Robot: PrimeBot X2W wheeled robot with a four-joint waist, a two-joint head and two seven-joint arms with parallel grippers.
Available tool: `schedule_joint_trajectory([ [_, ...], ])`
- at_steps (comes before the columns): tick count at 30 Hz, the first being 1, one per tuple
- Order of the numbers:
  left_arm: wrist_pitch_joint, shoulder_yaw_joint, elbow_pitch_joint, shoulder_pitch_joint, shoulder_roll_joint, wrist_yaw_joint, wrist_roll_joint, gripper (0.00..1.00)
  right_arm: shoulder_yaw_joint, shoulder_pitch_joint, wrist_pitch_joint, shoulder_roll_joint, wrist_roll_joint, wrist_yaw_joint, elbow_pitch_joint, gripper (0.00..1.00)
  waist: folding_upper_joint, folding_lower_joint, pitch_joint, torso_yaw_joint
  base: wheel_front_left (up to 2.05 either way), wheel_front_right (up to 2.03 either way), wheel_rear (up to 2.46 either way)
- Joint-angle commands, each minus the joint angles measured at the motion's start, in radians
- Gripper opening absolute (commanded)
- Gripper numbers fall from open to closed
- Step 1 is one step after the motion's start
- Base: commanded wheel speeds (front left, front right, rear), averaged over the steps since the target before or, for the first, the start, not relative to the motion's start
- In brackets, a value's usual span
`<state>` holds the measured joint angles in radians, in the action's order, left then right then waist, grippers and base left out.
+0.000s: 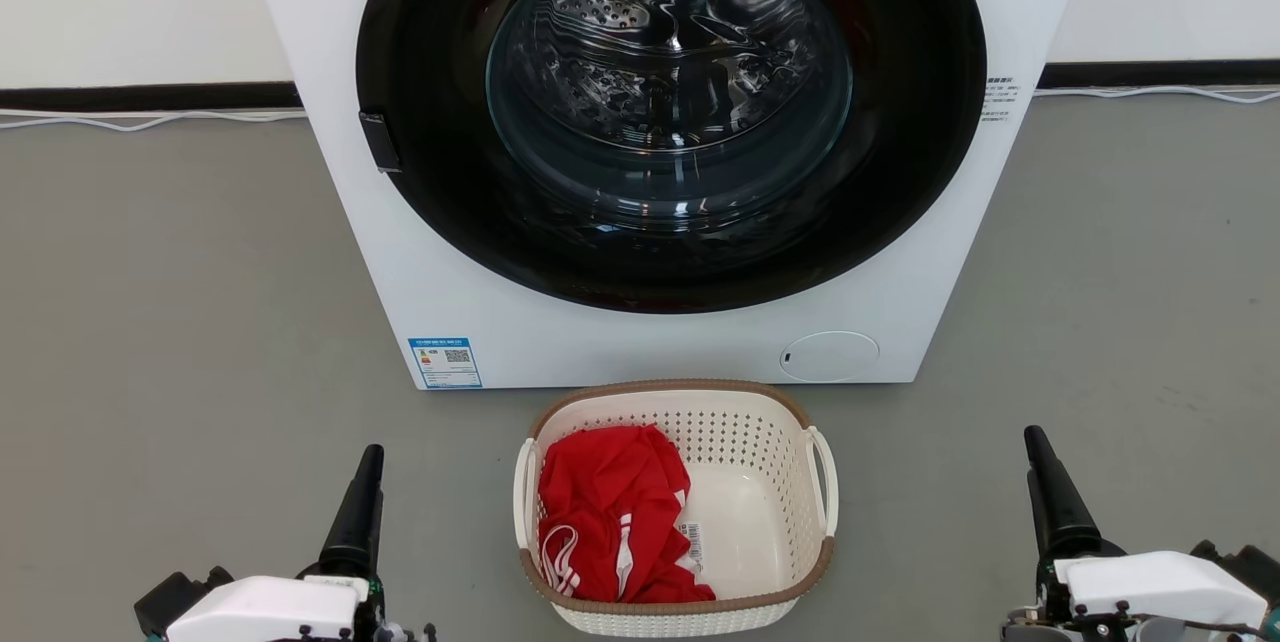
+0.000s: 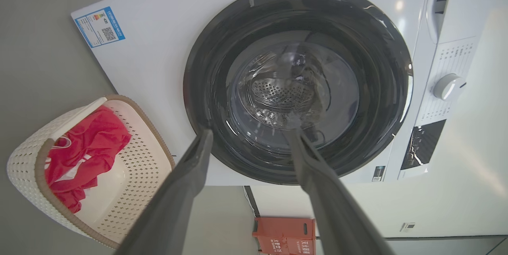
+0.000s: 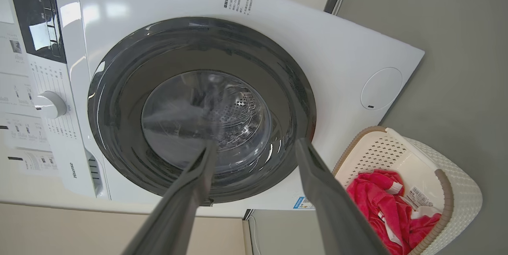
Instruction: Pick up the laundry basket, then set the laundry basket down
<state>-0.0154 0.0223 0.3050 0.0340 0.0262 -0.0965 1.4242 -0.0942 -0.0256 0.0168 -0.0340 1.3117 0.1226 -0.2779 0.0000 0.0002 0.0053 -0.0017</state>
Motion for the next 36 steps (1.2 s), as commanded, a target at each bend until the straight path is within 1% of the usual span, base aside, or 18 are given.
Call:
schedule_joint_trajectory([
  [1, 0.01, 0.001, -0.034, 0.017, 0.008, 0.003, -0.026, 1.0, 0.01, -0.026, -0.016, -0.009, -0.036, 0.003, 0.035, 1.0, 0.0, -0.0002, 0.0, 0.0, 0.0, 0.0, 0.0],
  [13, 0.046, -0.015, -0.041, 0.015, 0.01, 0.02, -0.177, 1.0, 0.023, -0.026, -0.051, -0.01, -0.265, 0.003, 0.063, 1.0, 0.0, -0.0002, 0.001, -0.003, 0.0, 0.0, 0.0],
  [22, 0.073, -0.027, -0.038, 0.015, 0.011, 0.047, -0.319, 1.0, 0.035, -0.026, -0.077, -0.012, -0.437, 0.004, 0.073, 1.0, 0.0, -0.0002, 0.001, -0.006, 0.0, 0.0, 0.0],
  [33, 0.105, -0.042, -0.04, 0.007, 0.013, 0.074, -0.498, 1.0, 0.049, -0.028, -0.11, -0.015, -0.605, 0.005, 0.064, 1.0, 0.0, -0.0002, 0.0, -0.009, 0.0, 0.0, 0.0],
  [36, 0.111, -0.043, -0.04, 0.004, 0.014, 0.078, -0.518, 1.0, 0.05, -0.027, -0.115, -0.015, -0.633, 0.005, 0.06, 1.0, 0.0, -0.0002, -0.001, -0.009, 0.0, 0.0, 0.0],
])
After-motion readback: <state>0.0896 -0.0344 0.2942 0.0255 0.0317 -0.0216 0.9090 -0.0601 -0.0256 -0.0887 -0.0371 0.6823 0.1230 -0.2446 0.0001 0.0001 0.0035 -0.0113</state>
